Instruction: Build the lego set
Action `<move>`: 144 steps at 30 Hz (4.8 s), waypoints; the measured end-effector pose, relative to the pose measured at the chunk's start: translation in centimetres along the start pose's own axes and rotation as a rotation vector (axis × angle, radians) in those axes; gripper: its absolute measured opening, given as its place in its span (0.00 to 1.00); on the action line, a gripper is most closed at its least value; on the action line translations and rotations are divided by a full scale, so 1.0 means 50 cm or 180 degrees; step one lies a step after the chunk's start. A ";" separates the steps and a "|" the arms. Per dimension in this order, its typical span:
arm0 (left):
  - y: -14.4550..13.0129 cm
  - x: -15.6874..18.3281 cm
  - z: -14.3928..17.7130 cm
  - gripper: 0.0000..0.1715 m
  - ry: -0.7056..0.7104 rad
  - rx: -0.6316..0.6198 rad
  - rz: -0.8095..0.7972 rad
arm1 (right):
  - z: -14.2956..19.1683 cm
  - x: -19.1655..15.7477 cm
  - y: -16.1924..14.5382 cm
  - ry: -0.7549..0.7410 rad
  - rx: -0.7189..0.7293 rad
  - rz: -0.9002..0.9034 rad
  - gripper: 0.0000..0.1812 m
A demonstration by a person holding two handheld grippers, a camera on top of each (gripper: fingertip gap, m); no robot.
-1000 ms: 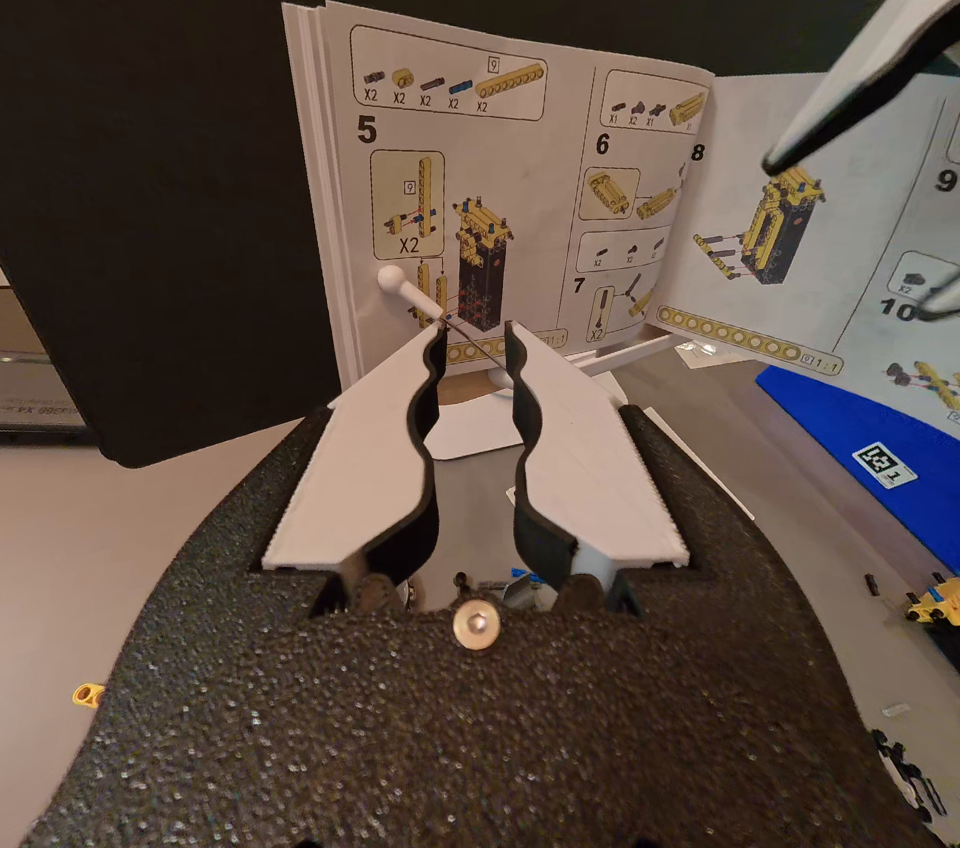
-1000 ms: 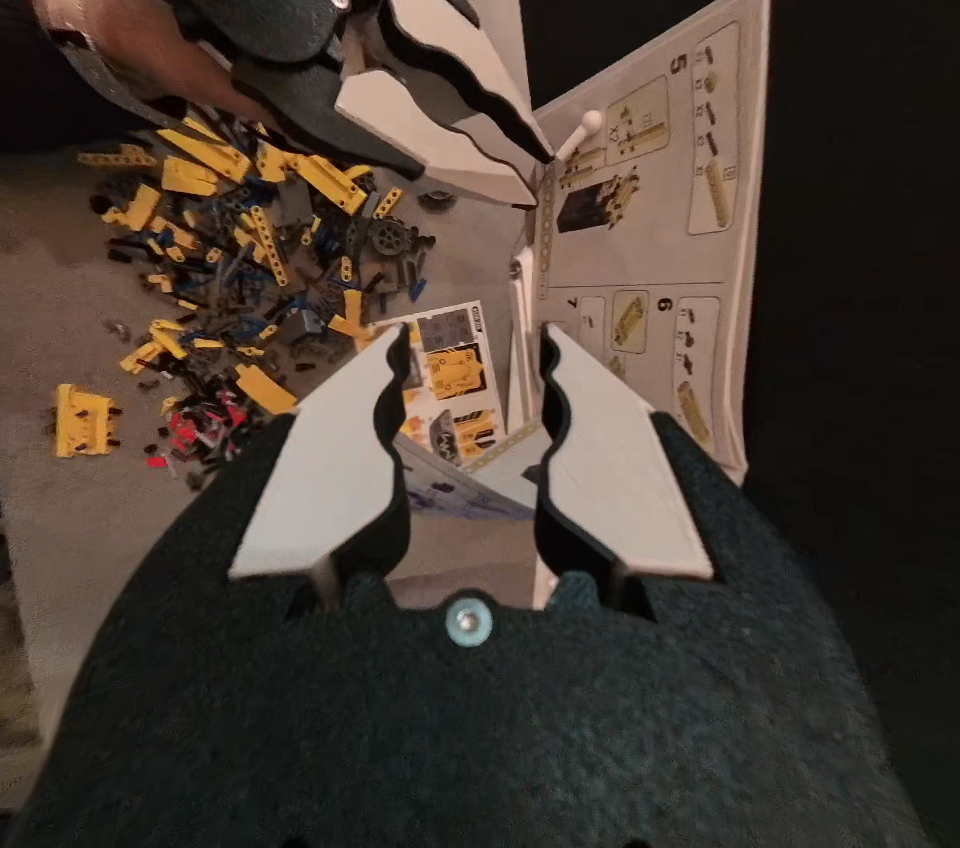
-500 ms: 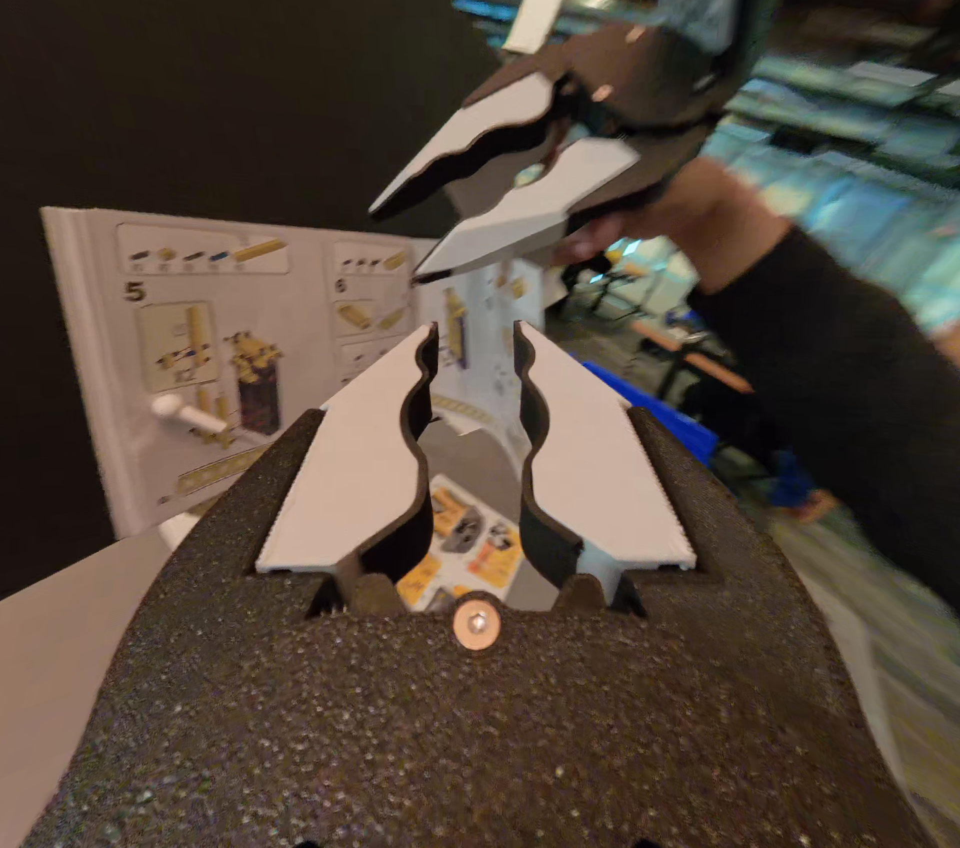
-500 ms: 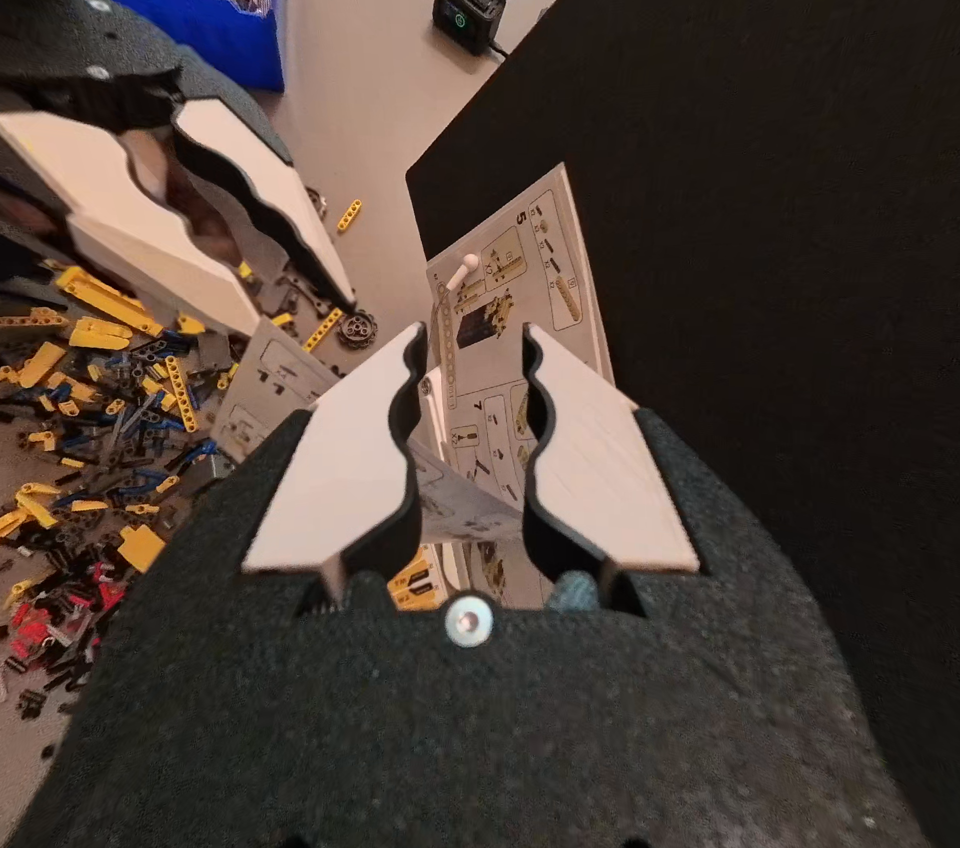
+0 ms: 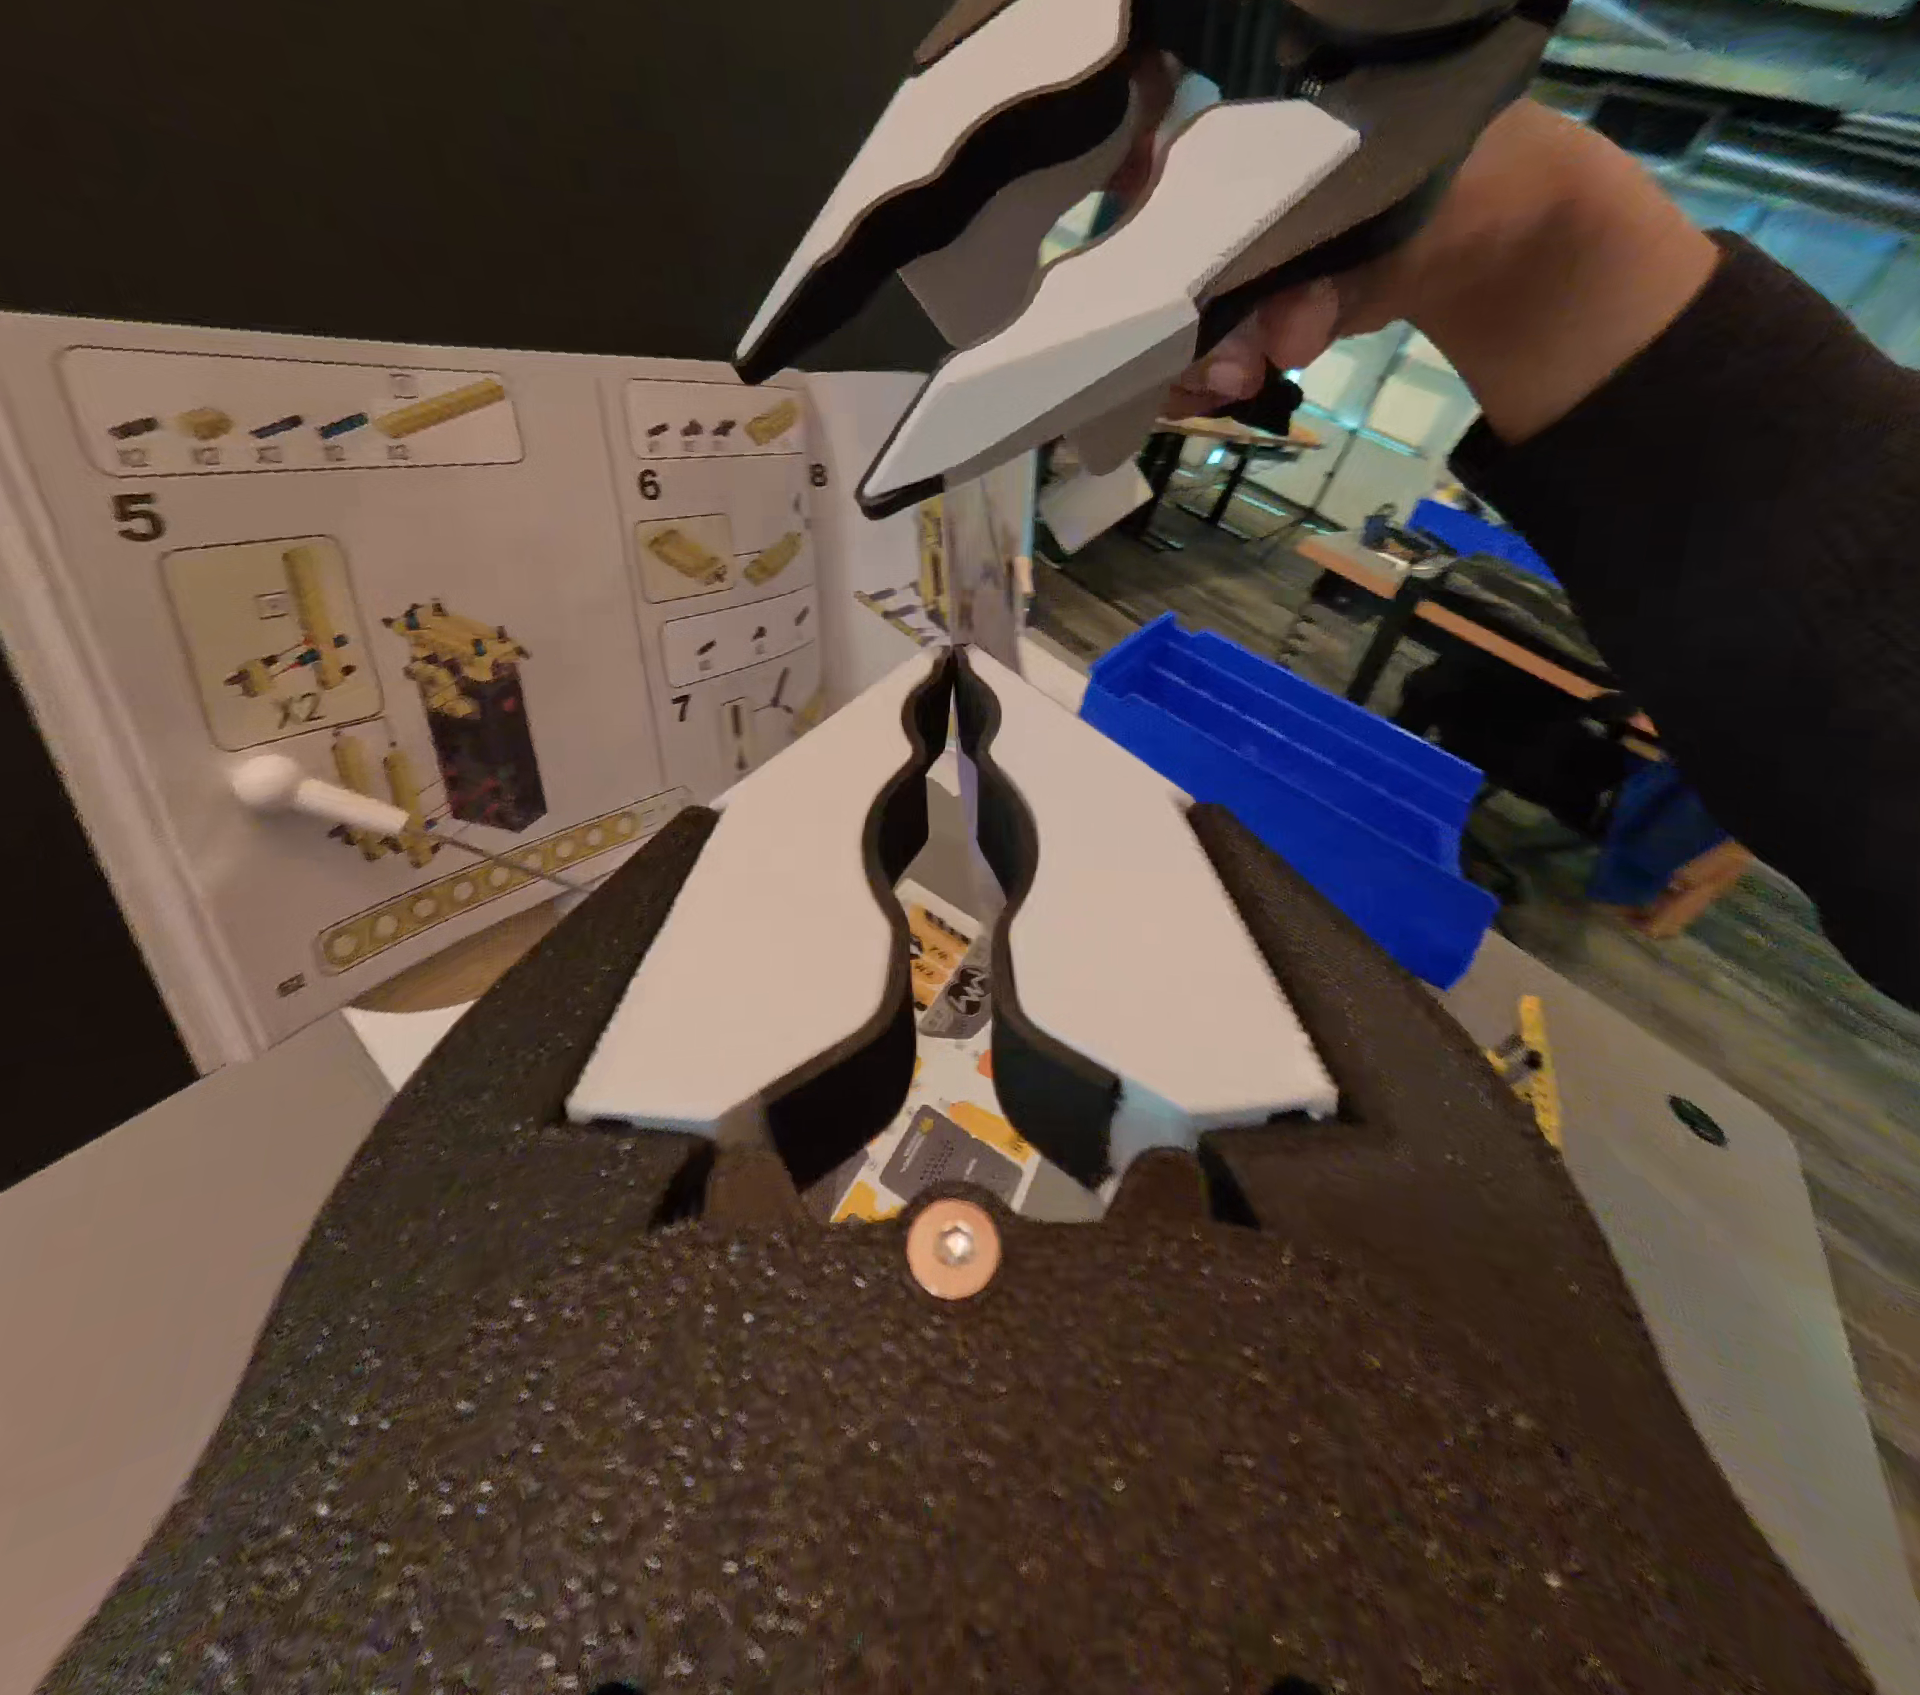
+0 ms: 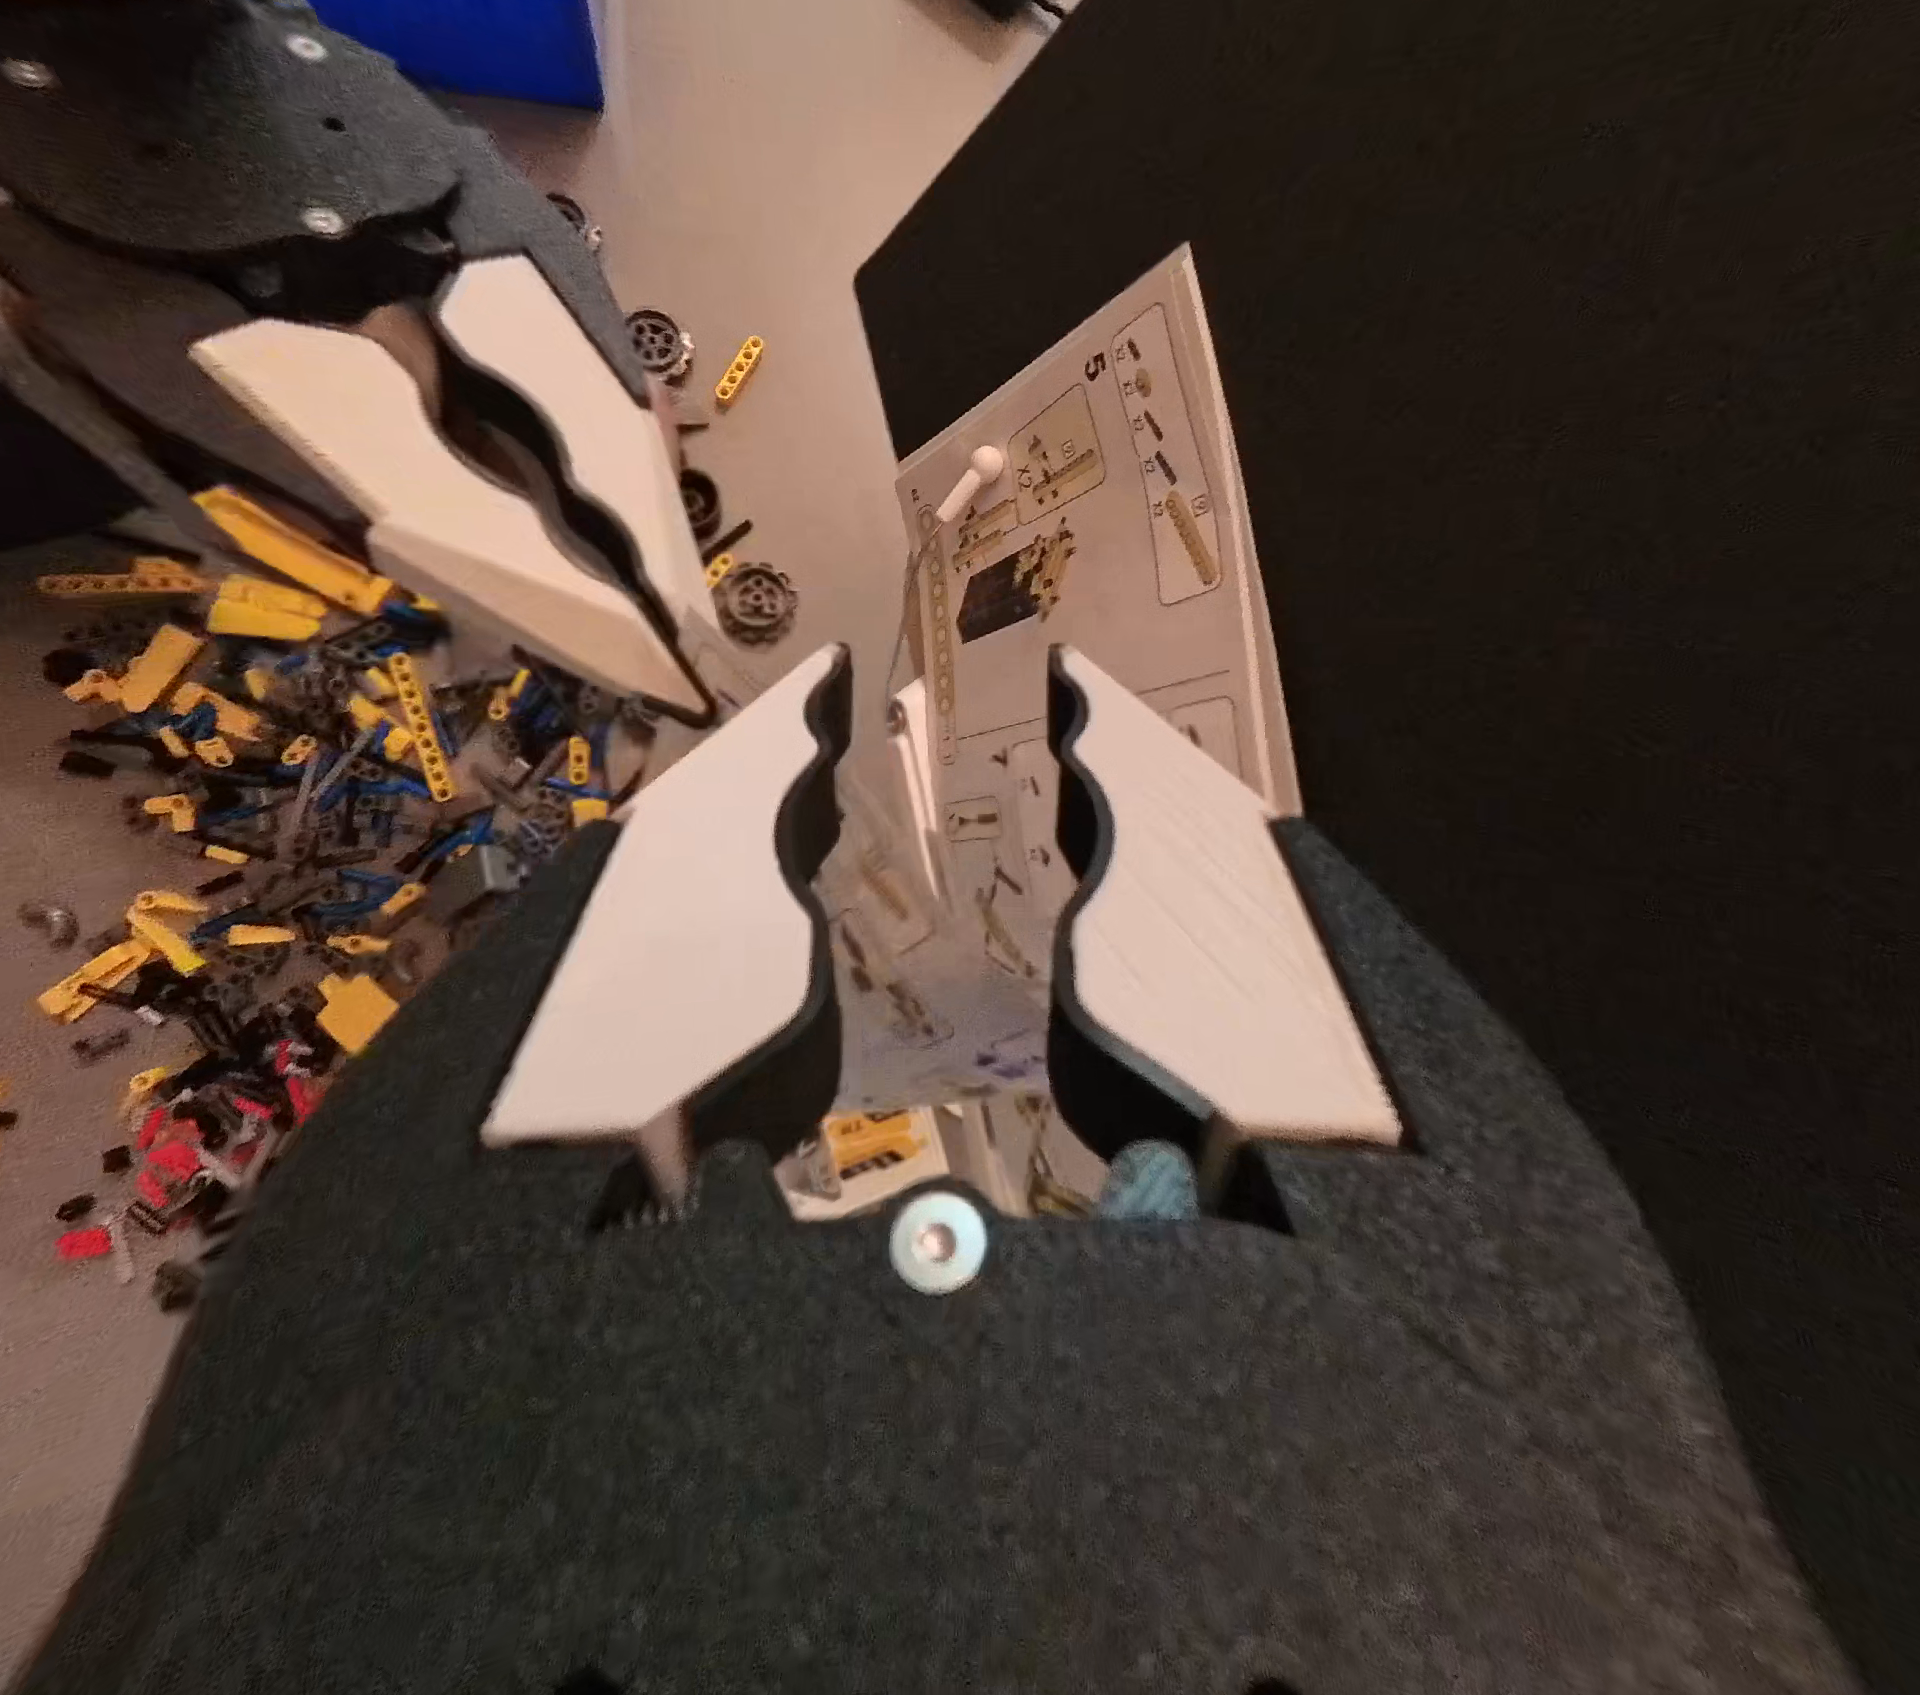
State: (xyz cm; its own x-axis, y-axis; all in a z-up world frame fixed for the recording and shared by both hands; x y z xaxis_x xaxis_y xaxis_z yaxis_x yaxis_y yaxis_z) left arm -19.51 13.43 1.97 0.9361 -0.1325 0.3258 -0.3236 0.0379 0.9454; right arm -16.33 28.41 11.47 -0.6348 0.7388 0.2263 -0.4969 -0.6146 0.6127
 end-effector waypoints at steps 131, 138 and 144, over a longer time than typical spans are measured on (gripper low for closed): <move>-0.204 0.054 -0.032 0.28 0.1045 -0.1641 -0.0533 | -0.131 -0.326 -0.497 -0.2299 0.0145 -0.2835 0.57; -0.325 0.072 -0.186 0.30 0.1358 -0.2556 -0.0985 | -0.138 -0.319 -0.532 -0.2544 0.0096 -0.3349 0.57; -0.368 0.030 -0.219 0.31 0.1578 -0.2562 -0.0566 | -0.172 -0.320 -0.561 -0.2359 -0.0195 -0.3400 0.55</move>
State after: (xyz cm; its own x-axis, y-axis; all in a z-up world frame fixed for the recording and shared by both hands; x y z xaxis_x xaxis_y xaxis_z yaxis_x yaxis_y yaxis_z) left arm -10.62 23.37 -14.86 0.9738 0.2250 -0.0315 -0.1527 0.7506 0.6429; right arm 2.67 31.42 -15.85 0.5550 0.8315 0.0249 -0.5891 0.3716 0.7176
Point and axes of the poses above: each gripper's, where its closed fingertips meet, z back along the fingers, y out of its top, x = y × z across the jaws, the point moved 10 cm from there along z, back along the fingers, and after that the axes turned 1 degree about -x, right-handed, at the moved point
